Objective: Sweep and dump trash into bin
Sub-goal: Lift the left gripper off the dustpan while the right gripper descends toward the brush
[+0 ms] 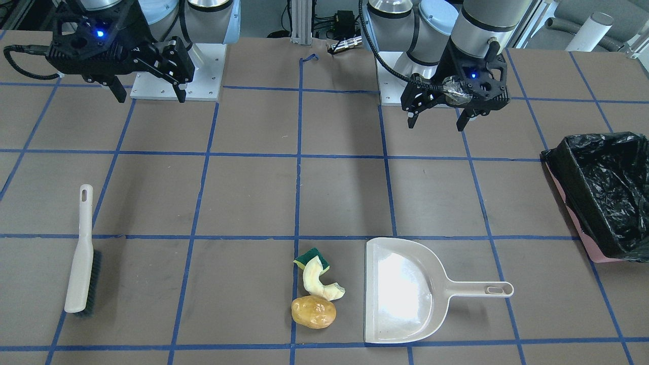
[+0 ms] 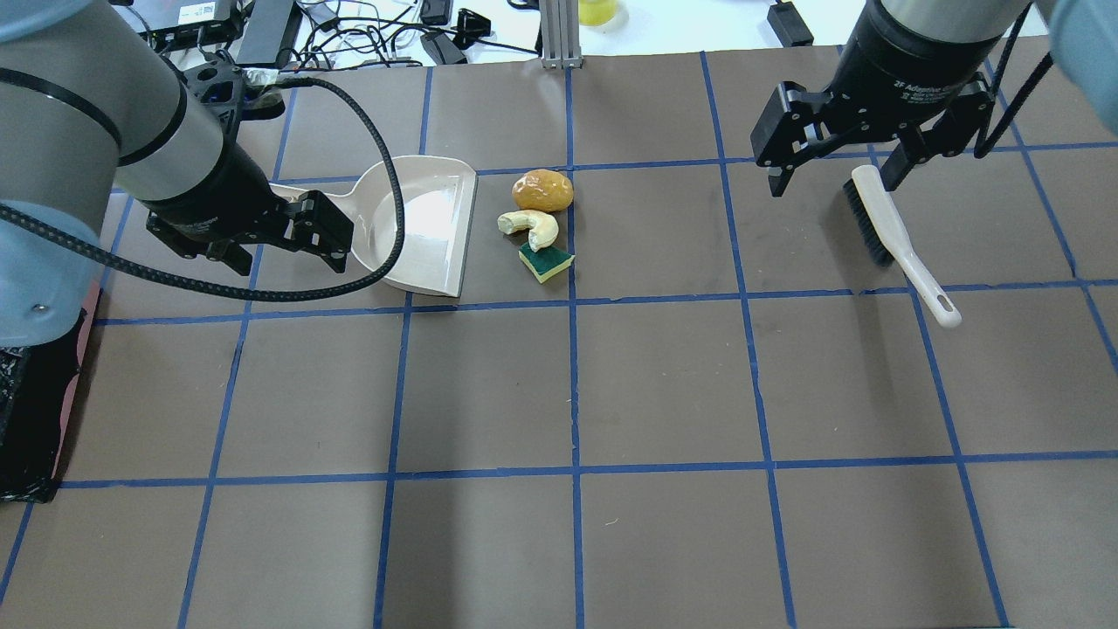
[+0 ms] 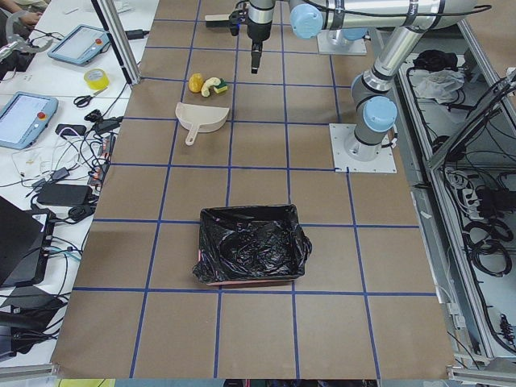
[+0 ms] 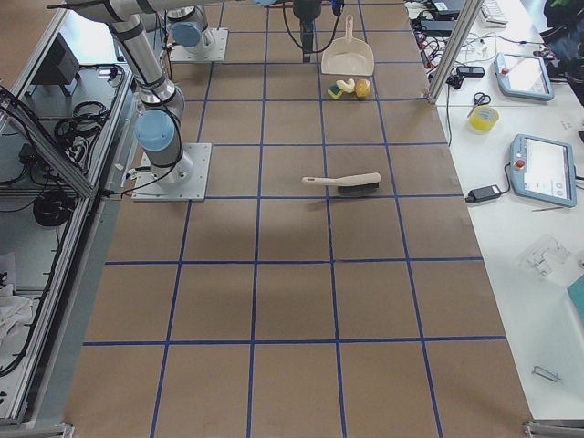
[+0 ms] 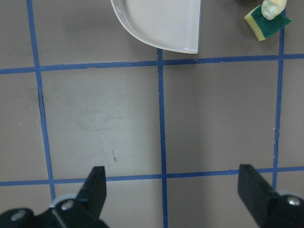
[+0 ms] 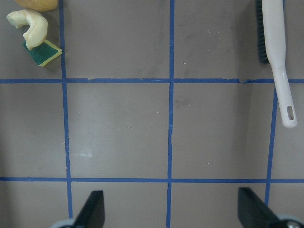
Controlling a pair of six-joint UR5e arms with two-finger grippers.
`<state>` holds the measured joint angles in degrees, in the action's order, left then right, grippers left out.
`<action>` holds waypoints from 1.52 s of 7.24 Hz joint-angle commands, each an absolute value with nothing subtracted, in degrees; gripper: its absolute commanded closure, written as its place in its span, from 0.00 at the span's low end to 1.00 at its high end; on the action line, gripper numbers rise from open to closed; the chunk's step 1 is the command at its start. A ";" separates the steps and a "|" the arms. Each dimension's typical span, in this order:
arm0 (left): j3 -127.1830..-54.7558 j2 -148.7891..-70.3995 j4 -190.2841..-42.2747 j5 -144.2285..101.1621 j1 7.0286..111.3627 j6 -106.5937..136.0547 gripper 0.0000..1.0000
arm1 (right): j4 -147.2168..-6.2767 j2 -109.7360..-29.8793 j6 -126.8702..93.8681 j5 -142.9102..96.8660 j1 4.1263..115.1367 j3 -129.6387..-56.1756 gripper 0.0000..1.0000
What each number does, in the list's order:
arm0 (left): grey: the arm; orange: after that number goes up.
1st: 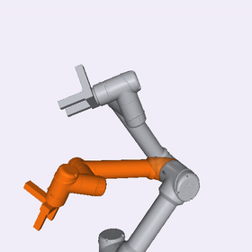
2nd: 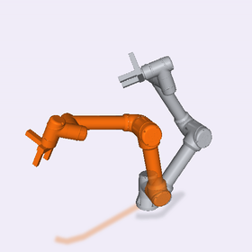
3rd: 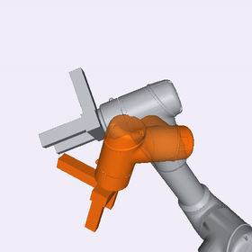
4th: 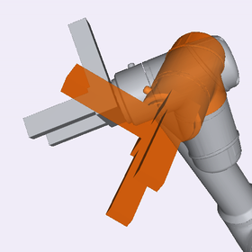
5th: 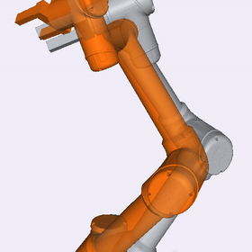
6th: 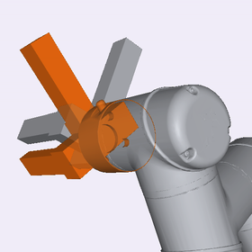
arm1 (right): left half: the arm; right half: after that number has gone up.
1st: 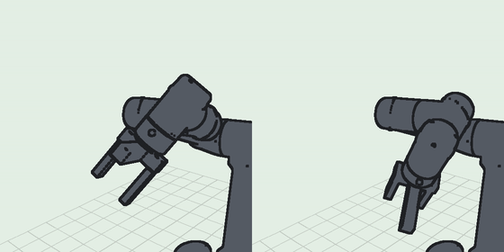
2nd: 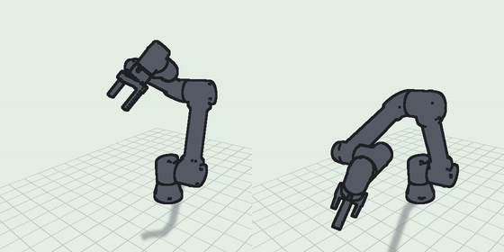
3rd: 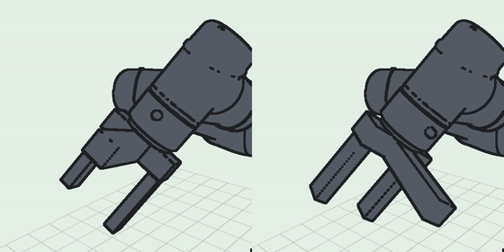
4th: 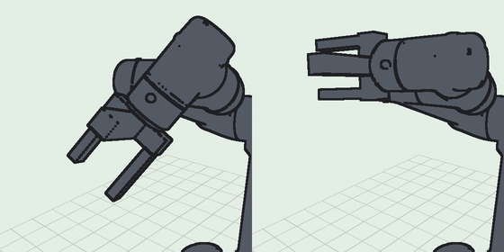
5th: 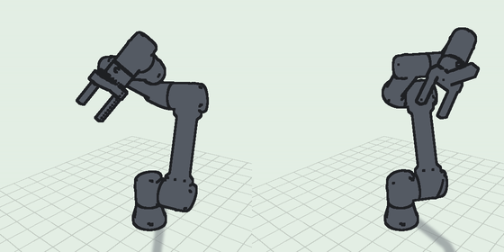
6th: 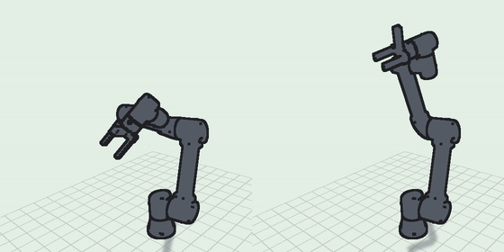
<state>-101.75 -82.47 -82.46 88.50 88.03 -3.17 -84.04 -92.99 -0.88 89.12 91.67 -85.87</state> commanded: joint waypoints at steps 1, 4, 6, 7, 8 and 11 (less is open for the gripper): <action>-102.47 -82.88 -82.88 88.16 88.07 -2.03 0.00 | -84.11 -92.99 -0.88 89.12 91.67 -85.96 0.00; -102.48 -82.53 -82.88 88.94 88.07 -2.72 0.00 | -84.11 -92.72 0.34 90.08 91.06 -85.87 0.00; -103.35 -81.05 -83.05 89.12 88.07 -2.72 0.00 | -86.13 -88.46 2.98 90.09 91.05 -86.13 0.00; -105.53 -80.43 -82.45 89.03 88.07 -3.25 0.00 | -88.57 -83.55 2.99 90.35 90.88 -86.13 0.00; -105.56 -81.90 -78.53 89.03 87.54 -4.30 0.00 | -91.29 -79.49 4.12 92.27 89.66 -86.48 0.00; -99.97 -88.56 -73.30 89.03 87.19 -22.65 0.00 | -105.49 -73.39 19.62 95.17 79.49 -95.04 0.00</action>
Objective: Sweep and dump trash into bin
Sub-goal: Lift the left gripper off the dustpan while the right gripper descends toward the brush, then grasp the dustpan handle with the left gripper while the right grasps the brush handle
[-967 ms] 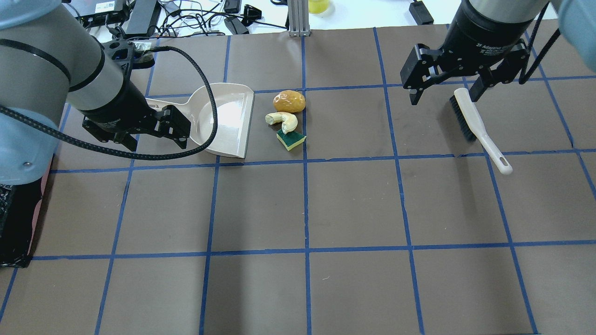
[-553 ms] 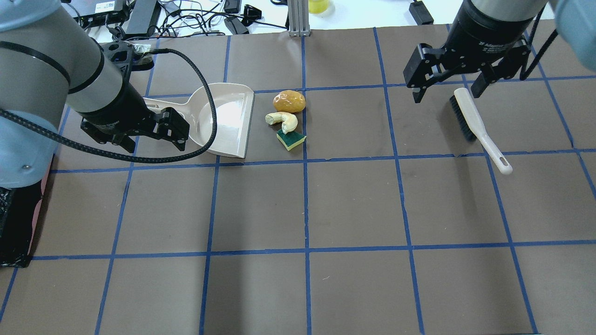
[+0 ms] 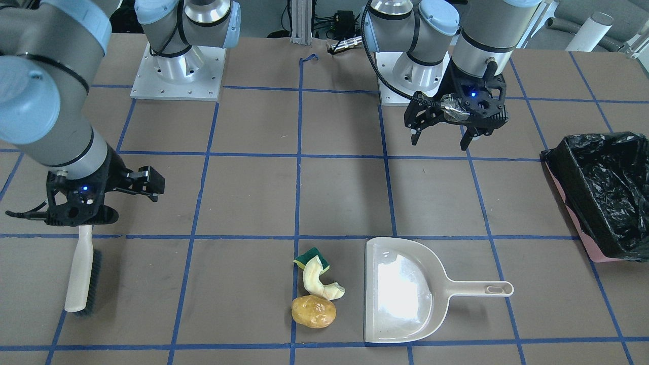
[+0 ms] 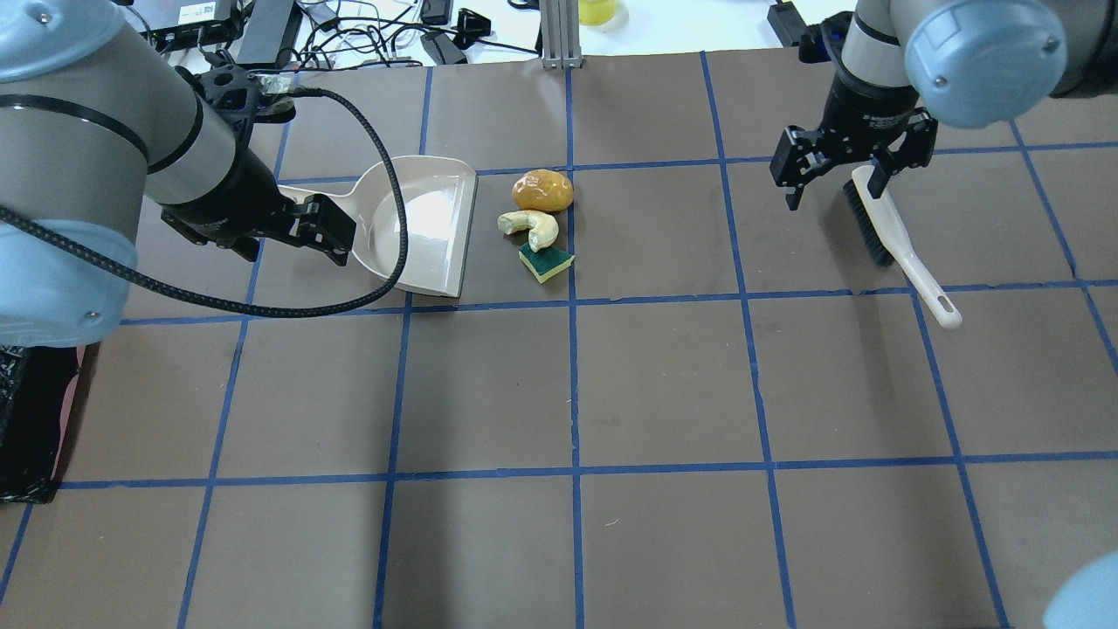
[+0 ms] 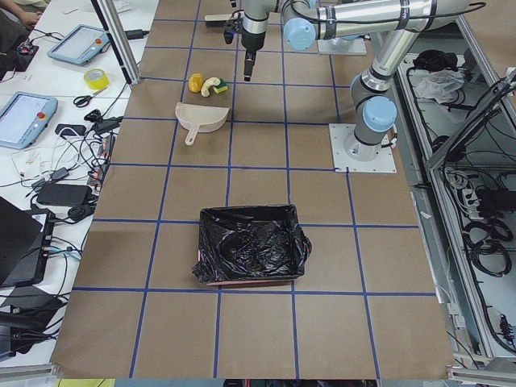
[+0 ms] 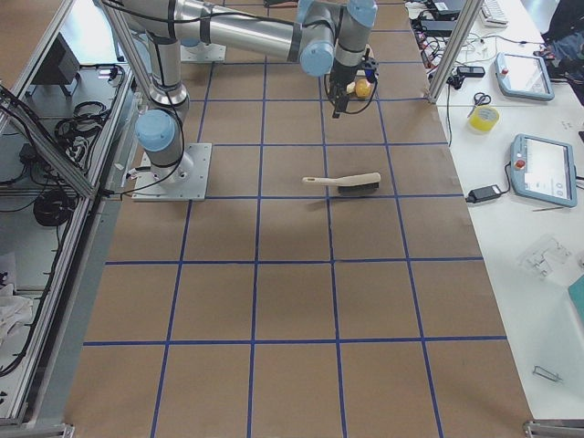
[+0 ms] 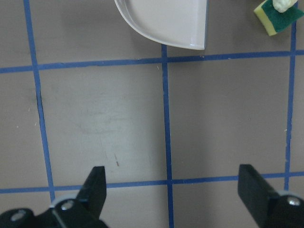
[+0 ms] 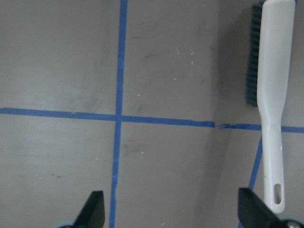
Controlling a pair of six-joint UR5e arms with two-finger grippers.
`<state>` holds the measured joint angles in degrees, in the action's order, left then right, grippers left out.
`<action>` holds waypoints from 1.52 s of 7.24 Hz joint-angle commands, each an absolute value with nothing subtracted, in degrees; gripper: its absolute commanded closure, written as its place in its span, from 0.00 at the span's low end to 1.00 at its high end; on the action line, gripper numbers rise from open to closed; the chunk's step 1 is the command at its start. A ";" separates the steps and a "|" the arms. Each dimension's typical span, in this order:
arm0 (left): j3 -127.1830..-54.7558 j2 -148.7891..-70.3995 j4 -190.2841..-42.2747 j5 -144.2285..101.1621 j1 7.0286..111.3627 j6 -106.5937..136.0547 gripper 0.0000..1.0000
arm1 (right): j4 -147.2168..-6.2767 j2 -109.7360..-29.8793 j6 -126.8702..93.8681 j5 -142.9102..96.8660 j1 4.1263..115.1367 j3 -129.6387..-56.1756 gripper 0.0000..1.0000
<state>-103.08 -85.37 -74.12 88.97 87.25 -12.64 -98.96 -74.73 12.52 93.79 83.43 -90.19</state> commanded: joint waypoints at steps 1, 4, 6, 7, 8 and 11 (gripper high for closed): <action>-96.28 -92.51 -73.21 90.34 87.19 -34.51 0.00 | -115.56 -73.82 27.52 97.36 76.58 -101.45 0.00; -91.85 -102.89 -70.51 92.55 84.31 -62.46 0.00 | -121.38 -73.48 38.66 96.94 70.75 -106.08 0.00; -90.54 -107.91 -68.30 92.55 78.78 -82.98 0.00 | -120.67 -73.39 38.67 96.68 69.53 -108.44 0.01; -87.92 -111.58 -68.29 92.98 78.58 -90.02 0.00 | -120.67 -73.39 38.76 96.77 69.17 -109.07 0.06; -84.93 -114.58 -68.20 92.90 78.66 -94.26 0.00 | -120.67 -73.21 38.59 96.94 69.08 -109.07 0.12; -81.91 -121.46 -66.71 92.90 79.80 -96.15 0.00 | -120.76 -72.95 38.14 97.21 69.08 -109.16 0.33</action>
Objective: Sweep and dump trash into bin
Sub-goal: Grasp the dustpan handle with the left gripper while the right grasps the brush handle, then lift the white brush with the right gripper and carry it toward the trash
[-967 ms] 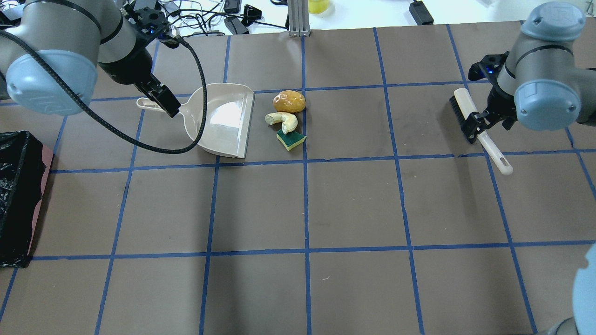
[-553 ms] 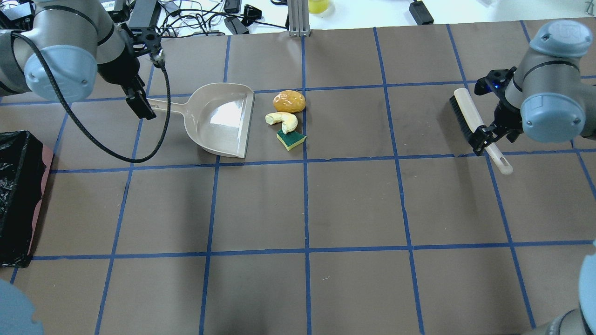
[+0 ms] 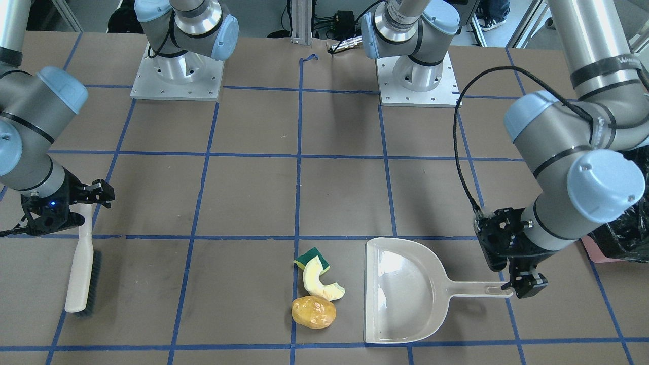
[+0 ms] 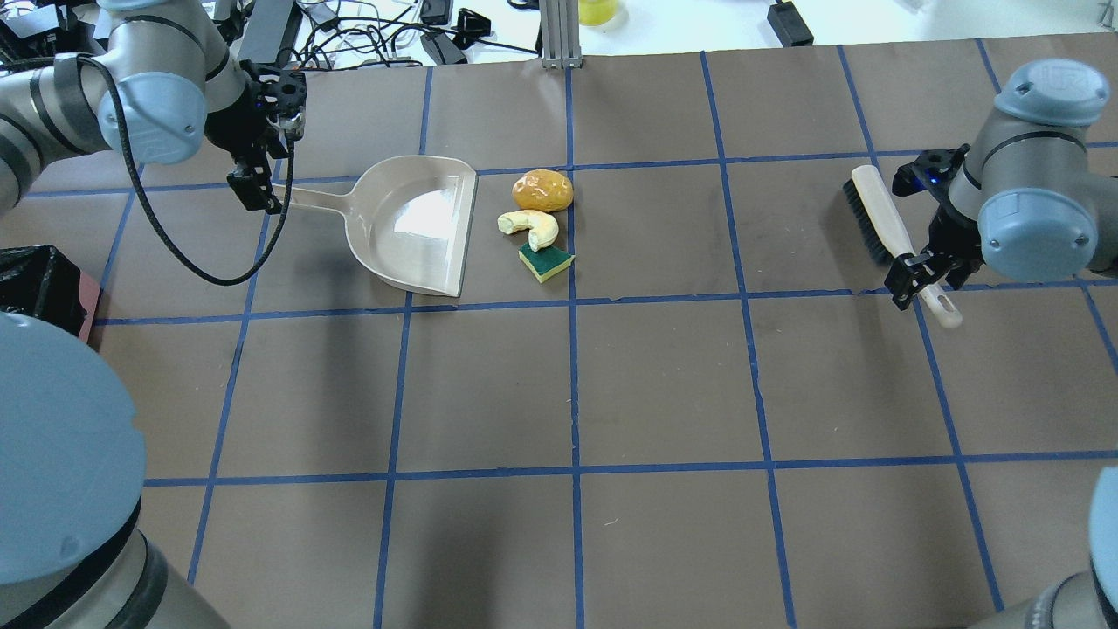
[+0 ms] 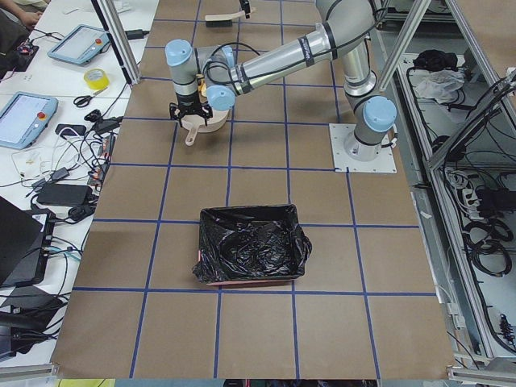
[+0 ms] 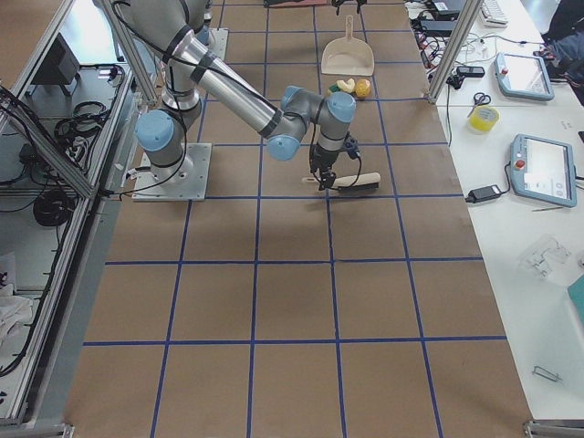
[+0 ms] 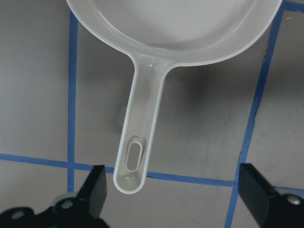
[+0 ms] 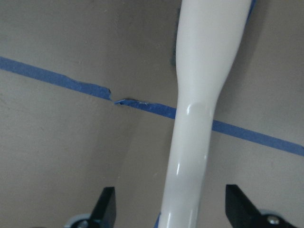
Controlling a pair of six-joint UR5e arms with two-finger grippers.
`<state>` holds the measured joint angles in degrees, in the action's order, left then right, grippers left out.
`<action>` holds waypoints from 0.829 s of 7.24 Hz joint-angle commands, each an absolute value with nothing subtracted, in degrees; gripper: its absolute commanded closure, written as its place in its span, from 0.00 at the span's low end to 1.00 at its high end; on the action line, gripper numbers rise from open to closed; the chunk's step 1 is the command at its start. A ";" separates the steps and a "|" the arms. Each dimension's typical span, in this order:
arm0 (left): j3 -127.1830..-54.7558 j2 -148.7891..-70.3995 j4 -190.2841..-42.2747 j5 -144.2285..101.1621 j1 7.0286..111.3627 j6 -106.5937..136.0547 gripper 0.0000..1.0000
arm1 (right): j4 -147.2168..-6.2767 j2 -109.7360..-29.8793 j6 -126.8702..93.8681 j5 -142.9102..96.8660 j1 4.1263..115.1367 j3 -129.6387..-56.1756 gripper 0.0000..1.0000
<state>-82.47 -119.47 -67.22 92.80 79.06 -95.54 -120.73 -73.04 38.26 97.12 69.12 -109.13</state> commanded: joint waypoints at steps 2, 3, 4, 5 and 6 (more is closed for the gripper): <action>-82.44 -122.08 -66.71 92.90 80.33 -96.15 0.00 | -118.76 -73.04 38.23 97.38 68.21 -109.16 0.46; -82.18 -122.17 -66.62 92.99 79.64 -96.24 0.00 | -118.13 -73.12 38.06 97.38 68.12 -109.07 0.48; -83.40 -121.99 -66.71 93.08 79.45 -96.24 0.00 | -117.95 -73.12 38.06 97.38 68.12 -109.07 0.52; -84.28 -122.08 -65.93 93.08 79.37 -96.15 0.00 | -117.86 -73.13 38.06 97.38 68.12 -109.07 0.55; -85.33 -122.52 -63.31 93.08 79.45 -96.15 0.00 | -117.86 -73.13 37.97 97.38 68.03 -109.07 0.58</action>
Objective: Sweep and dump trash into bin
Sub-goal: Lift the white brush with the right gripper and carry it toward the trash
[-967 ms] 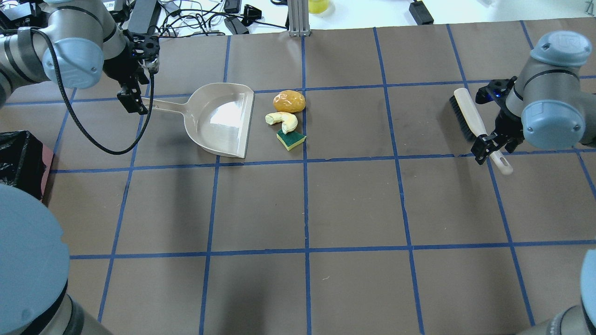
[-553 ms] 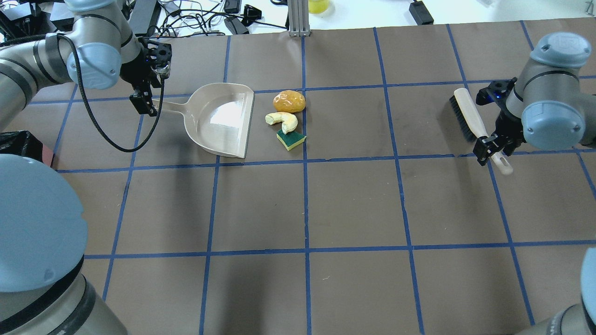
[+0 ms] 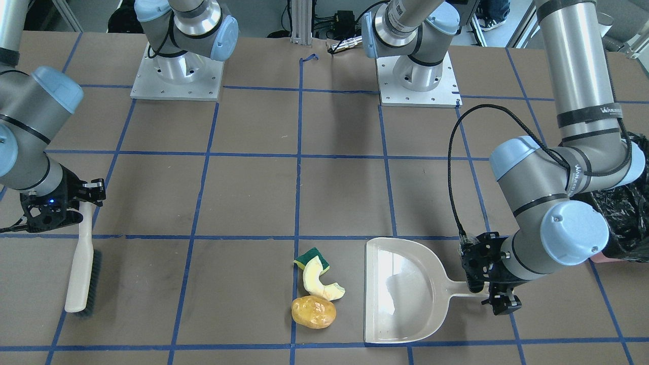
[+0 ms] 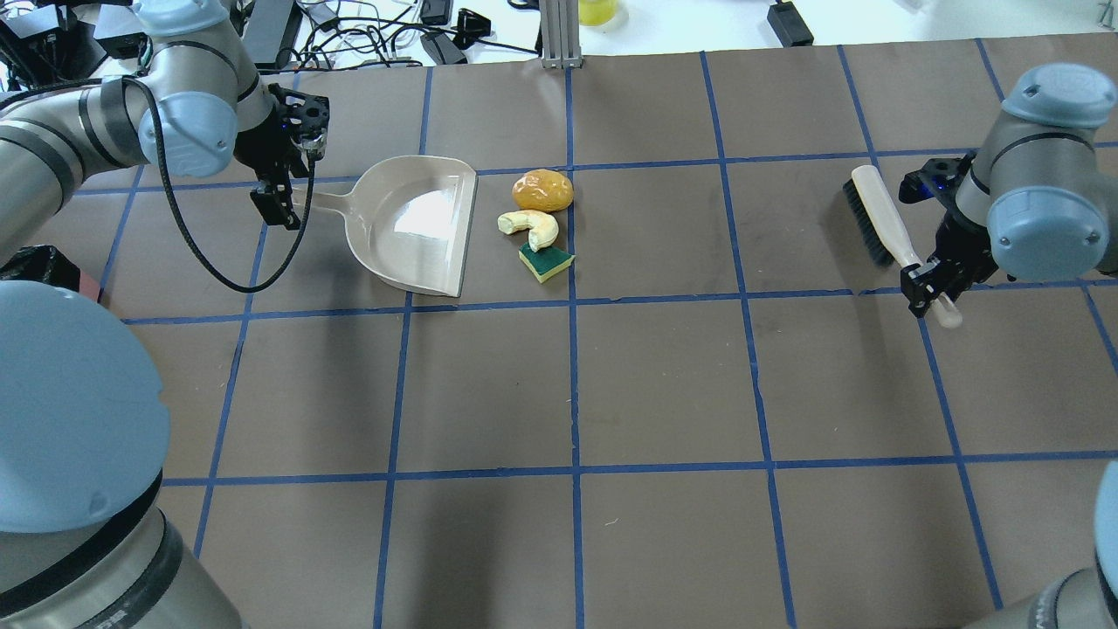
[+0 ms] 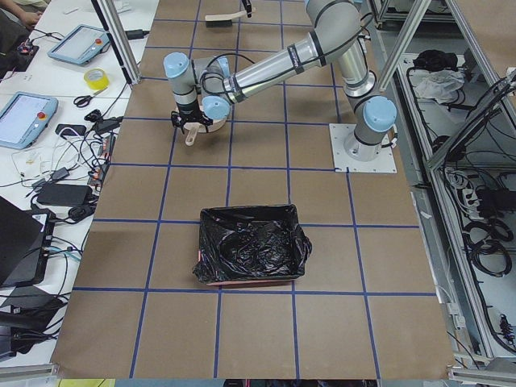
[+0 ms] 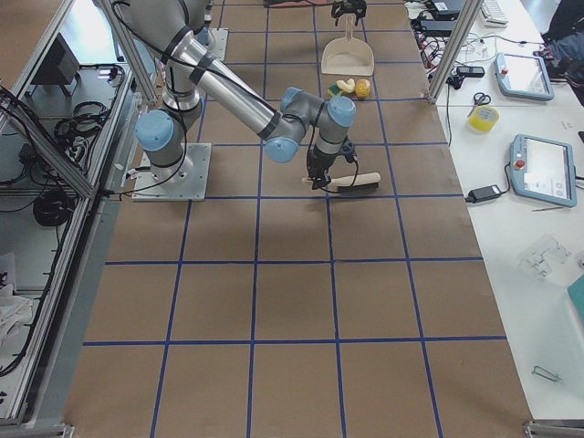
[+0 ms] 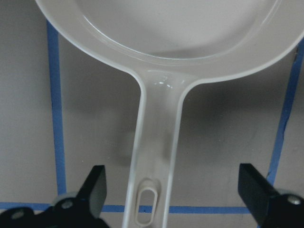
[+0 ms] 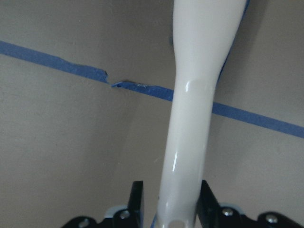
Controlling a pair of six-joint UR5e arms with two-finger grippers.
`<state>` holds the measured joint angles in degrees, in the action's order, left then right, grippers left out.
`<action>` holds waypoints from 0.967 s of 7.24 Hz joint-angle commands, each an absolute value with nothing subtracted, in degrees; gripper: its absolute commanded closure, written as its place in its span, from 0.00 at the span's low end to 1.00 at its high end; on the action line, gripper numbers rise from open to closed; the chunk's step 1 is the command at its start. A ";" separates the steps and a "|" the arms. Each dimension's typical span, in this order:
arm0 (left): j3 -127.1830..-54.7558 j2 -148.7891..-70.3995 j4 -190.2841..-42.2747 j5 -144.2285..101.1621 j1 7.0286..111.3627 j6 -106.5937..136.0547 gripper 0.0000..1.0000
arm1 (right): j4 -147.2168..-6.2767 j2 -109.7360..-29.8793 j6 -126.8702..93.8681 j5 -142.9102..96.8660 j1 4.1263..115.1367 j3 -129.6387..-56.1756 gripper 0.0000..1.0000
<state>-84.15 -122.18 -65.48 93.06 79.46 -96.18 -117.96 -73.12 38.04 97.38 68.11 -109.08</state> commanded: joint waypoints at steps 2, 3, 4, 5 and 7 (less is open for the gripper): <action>-85.96 -122.61 -62.14 93.08 79.37 -96.42 0.15 | -117.77 -73.13 37.88 97.38 68.12 -108.98 0.69; -86.04 -122.61 -62.14 93.08 79.37 -96.50 0.28 | -117.69 -73.13 37.79 97.38 68.12 -108.98 0.74; -86.04 -122.43 -62.14 93.25 79.45 -96.59 0.50 | -117.51 -73.30 37.18 97.38 68.12 -108.90 0.74; -85.96 -122.34 -62.14 93.16 79.45 -96.50 0.62 | -116.47 -73.65 36.13 97.30 68.20 -108.55 0.75; -86.04 -122.43 -62.14 93.25 80.06 -96.15 0.71 | -114.88 -74.61 32.89 97.21 69.08 -107.50 0.75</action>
